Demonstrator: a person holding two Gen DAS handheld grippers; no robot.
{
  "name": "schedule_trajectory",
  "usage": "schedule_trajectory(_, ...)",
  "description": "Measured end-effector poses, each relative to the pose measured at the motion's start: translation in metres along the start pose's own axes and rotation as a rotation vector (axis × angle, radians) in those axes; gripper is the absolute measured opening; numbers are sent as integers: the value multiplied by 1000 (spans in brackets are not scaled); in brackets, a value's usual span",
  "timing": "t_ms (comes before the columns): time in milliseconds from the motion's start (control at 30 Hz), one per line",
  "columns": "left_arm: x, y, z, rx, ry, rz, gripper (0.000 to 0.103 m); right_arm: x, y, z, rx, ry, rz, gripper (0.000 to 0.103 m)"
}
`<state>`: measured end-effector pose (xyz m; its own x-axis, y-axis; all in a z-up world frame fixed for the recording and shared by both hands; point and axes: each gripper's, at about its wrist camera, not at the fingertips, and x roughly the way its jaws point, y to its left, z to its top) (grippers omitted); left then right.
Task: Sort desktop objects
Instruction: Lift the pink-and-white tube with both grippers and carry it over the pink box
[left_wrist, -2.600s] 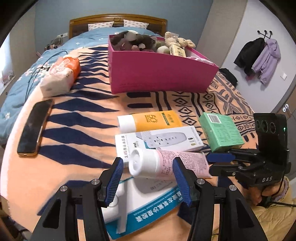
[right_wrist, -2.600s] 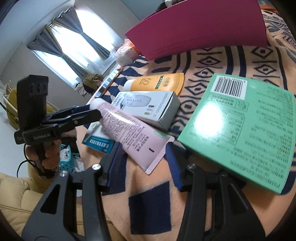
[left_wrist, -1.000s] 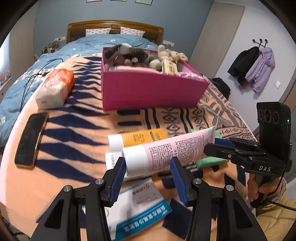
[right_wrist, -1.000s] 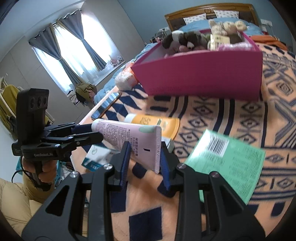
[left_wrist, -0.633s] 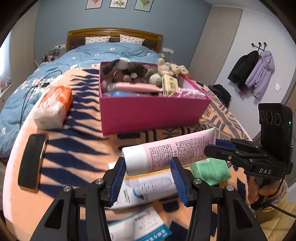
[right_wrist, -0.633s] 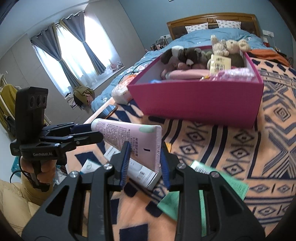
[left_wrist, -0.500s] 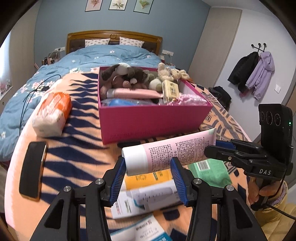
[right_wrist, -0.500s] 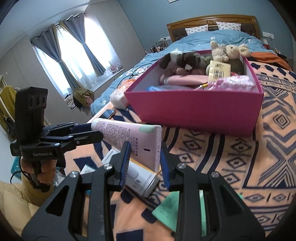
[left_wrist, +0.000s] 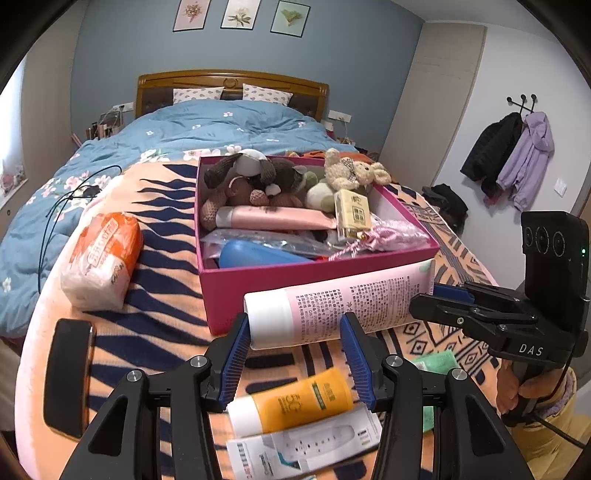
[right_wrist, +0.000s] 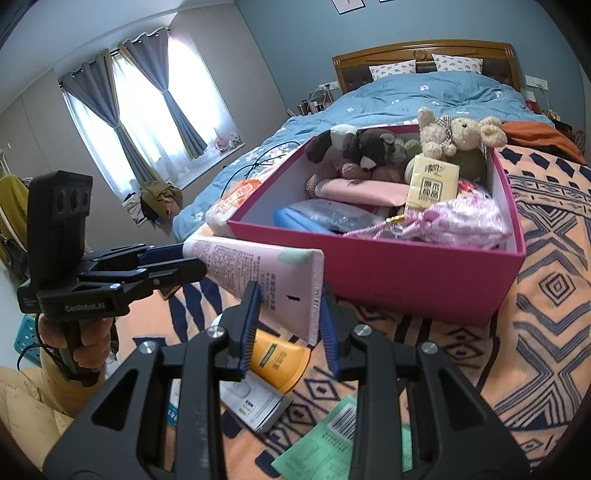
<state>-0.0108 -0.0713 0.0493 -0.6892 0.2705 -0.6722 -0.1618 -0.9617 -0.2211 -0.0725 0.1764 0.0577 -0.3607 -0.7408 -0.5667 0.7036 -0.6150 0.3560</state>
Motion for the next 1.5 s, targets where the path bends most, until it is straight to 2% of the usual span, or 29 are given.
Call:
schedule_trajectory(867,26,10,48,6,-29,22,50,17,-23,47,-3,-35,-20,34)
schedule_trajectory(1500,46,22,61,-20,-23,33,51,37,-36,64,15,-17,-26,34)
